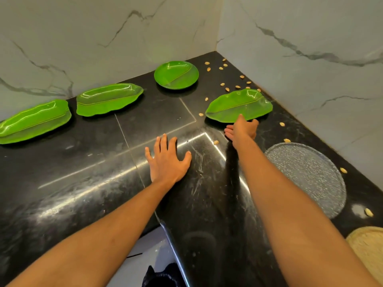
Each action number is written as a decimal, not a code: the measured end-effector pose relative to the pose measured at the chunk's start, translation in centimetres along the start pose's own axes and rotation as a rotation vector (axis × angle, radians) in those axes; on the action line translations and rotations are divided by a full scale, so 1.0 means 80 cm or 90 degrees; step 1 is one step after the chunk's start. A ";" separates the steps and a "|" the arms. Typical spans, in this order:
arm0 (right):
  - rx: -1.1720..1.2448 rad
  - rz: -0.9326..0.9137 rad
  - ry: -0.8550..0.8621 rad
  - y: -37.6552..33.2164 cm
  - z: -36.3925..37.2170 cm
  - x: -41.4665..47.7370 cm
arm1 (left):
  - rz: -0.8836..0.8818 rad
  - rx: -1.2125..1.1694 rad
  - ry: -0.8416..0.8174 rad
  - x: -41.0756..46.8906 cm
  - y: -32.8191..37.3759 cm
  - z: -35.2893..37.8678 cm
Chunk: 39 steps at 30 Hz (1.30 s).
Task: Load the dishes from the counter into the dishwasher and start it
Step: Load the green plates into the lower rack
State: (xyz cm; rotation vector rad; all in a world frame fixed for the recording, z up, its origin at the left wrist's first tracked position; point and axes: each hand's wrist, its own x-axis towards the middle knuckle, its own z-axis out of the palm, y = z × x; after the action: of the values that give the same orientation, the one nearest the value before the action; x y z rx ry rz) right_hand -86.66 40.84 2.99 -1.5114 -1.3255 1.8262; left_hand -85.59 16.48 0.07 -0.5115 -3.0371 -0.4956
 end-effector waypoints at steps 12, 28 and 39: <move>0.173 -0.009 0.004 0.012 -0.005 -0.005 | -0.002 0.002 -0.012 0.003 -0.001 -0.002; 0.073 -0.109 0.035 0.158 -0.118 -0.182 | 0.145 -0.173 -0.001 -0.034 -0.035 -0.013; 0.128 -0.111 0.130 0.264 -0.195 -0.358 | 0.414 -0.127 -0.074 -0.236 -0.126 -0.035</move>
State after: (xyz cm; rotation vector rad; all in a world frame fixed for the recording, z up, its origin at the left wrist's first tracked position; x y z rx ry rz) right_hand -58.12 14.57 0.30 -1.3877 -1.1042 1.5973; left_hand -71.10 0.63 -1.71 -1.5013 -2.6846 -0.7333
